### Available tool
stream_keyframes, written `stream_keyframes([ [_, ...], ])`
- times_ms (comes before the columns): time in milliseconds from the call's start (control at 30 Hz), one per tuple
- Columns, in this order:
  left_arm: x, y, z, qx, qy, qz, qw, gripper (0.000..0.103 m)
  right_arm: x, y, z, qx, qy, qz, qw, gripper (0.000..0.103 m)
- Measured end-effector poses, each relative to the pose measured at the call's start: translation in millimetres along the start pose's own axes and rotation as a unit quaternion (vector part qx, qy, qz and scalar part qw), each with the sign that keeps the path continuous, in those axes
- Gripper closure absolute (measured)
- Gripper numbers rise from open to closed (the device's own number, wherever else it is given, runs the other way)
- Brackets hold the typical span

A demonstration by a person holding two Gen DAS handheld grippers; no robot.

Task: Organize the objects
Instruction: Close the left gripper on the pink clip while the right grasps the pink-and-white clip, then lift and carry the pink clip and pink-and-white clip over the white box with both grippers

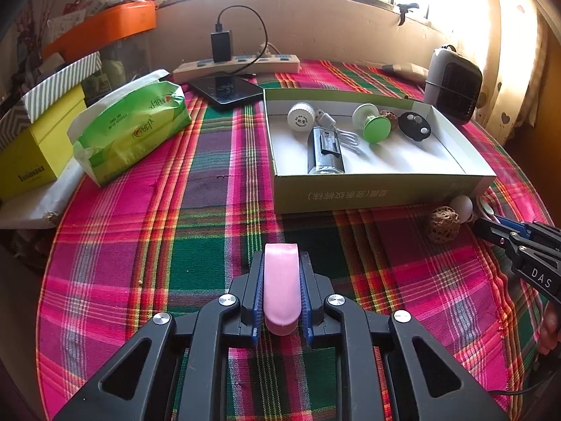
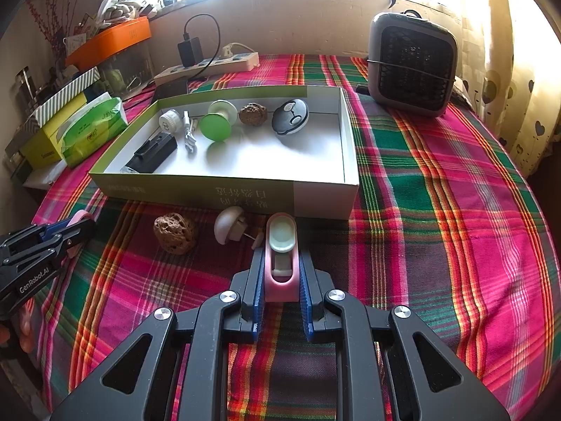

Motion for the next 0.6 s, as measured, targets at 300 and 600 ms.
stream_keyframes([
  [300, -1, 0, 1, 0.000, 0.007, 0.001, 1.0000, 0.087, 0, 1, 0, 0.000, -0.004, -0.001, 1.000, 0.085],
  [600, -15, 4, 3, -0.004, 0.003, -0.017, 0.9998, 0.087, 1, 4, -1, -0.005, -0.019, 0.009, 1.000, 0.085],
])
Point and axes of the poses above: each gripper's, at about its wrist camera, not at the fingertips, and y roughly against the way its jaws point, x to its left, z to its top, the point moved 9 cm from there along -y, roughly the way its jaws point, and after that the axes turned 15 degrees about -x, right-handed, at the moved point
